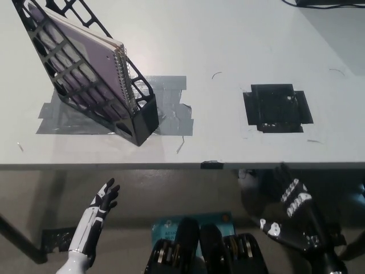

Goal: A shelf with a book inside it is placed on the center of the desk infront of the robot. The robot uses its right hand to grab the book, take it out and hand it to a person.

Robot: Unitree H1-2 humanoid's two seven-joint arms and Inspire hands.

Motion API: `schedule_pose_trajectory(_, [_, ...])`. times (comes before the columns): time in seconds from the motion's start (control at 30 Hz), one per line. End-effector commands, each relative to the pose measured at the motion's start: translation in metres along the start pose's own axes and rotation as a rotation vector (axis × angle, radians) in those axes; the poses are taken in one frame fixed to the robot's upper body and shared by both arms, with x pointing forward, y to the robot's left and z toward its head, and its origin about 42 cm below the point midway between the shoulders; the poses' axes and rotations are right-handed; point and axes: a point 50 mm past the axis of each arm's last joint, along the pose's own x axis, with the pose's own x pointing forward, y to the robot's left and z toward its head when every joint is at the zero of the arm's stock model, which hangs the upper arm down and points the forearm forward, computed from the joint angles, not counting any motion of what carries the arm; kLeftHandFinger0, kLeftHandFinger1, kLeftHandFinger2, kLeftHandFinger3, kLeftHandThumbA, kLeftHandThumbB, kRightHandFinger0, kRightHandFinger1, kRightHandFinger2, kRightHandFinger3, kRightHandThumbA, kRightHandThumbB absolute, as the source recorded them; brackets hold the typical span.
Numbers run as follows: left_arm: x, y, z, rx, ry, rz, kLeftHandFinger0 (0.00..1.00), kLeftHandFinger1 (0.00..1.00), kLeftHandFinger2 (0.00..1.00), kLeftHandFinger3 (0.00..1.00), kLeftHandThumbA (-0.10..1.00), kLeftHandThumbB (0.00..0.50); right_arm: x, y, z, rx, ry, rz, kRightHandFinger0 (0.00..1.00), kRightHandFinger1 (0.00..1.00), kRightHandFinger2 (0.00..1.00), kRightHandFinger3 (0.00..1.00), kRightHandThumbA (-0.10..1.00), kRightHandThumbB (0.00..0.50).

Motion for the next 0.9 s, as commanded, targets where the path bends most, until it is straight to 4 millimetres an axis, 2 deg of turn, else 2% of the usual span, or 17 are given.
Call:
schedule_pose_trajectory(0.0, [0.001, -0.001, 0.005, 0.013, -0.044, -0.018, 1.0, 1.0, 1.0, 1.0, 1.0, 0.286, 0.045, 0.028, 0.066, -0.054, -0.254, 0.083, 1.0, 1.0, 1.0, 1.0, 1.0, 0.24])
schedule_pose_trajectory(0.07, [-0.002, -0.003, 0.004, 0.016, -0.038, -0.025, 1.0, 1.0, 1.0, 1.0, 1.0, 0.278, 0.061, 0.037, 0.078, -0.06, -0.281, 0.117, 1.0, 1.0, 1.0, 1.0, 1.0, 0.209])
schedule_pose_trajectory(0.13, [-0.003, -0.003, 0.003, 0.019, -0.044, -0.028, 1.0, 1.0, 1.0, 1.0, 1.0, 0.272, 0.09, 0.053, 0.094, -0.066, -0.311, 0.161, 1.0, 1.0, 1.0, 1.0, 1.0, 0.221])
schedule_pose_trajectory(0.27, [-0.002, -0.003, 0.003, 0.028, -0.045, -0.032, 1.0, 1.0, 1.0, 1.0, 1.0, 0.275, 0.135, 0.082, 0.11, -0.055, -0.323, 0.233, 1.0, 1.0, 1.0, 1.0, 1.0, 0.257])
schedule_pose_trajectory(0.3, [-0.002, -0.004, 0.003, 0.025, -0.045, -0.035, 1.0, 1.0, 1.0, 1.0, 1.0, 0.277, 0.147, 0.09, 0.113, -0.052, -0.32, 0.252, 1.0, 1.0, 1.0, 1.0, 1.0, 0.284])
schedule_pose_trajectory(0.33, [-0.002, -0.004, 0.004, 0.019, -0.041, -0.036, 1.0, 1.0, 1.0, 1.0, 1.0, 0.292, 0.161, 0.101, 0.115, -0.047, -0.316, 0.278, 1.0, 1.0, 1.0, 1.0, 1.0, 0.286])
schedule_pose_trajectory(0.43, [0.001, -0.005, 0.006, 0.018, -0.036, -0.038, 1.0, 1.0, 1.0, 1.0, 1.0, 0.304, 0.179, 0.113, 0.121, -0.075, -0.31, 0.308, 1.0, 1.0, 1.0, 1.0, 1.0, 0.3])
schedule_pose_trajectory(0.57, [0.004, -0.006, 0.009, 0.044, -0.048, -0.048, 1.0, 1.0, 1.0, 1.0, 1.0, 0.315, 0.217, 0.141, 0.128, -0.125, -0.286, 0.342, 1.0, 1.0, 1.0, 1.0, 1.0, 0.368])
schedule_pose_trajectory(0.67, [0.004, -0.006, 0.009, 0.063, -0.059, -0.054, 1.0, 1.0, 1.0, 1.0, 1.0, 0.293, 0.237, 0.158, 0.129, -0.153, -0.266, 0.365, 1.0, 1.0, 1.0, 1.0, 1.0, 0.351])
schedule_pose_trajectory(0.77, [0.003, -0.006, 0.01, 0.05, -0.047, -0.047, 1.0, 1.0, 1.0, 1.0, 1.0, 0.331, 0.255, 0.176, 0.128, -0.131, -0.228, 0.387, 1.0, 1.0, 1.0, 1.0, 1.0, 0.333])
schedule_pose_trajectory(0.87, [0.003, -0.005, 0.011, 0.044, -0.05, -0.05, 1.0, 1.0, 1.0, 1.0, 1.0, 0.332, 0.266, 0.189, 0.124, -0.098, -0.192, 0.406, 1.0, 1.0, 1.0, 1.0, 1.0, 0.304])
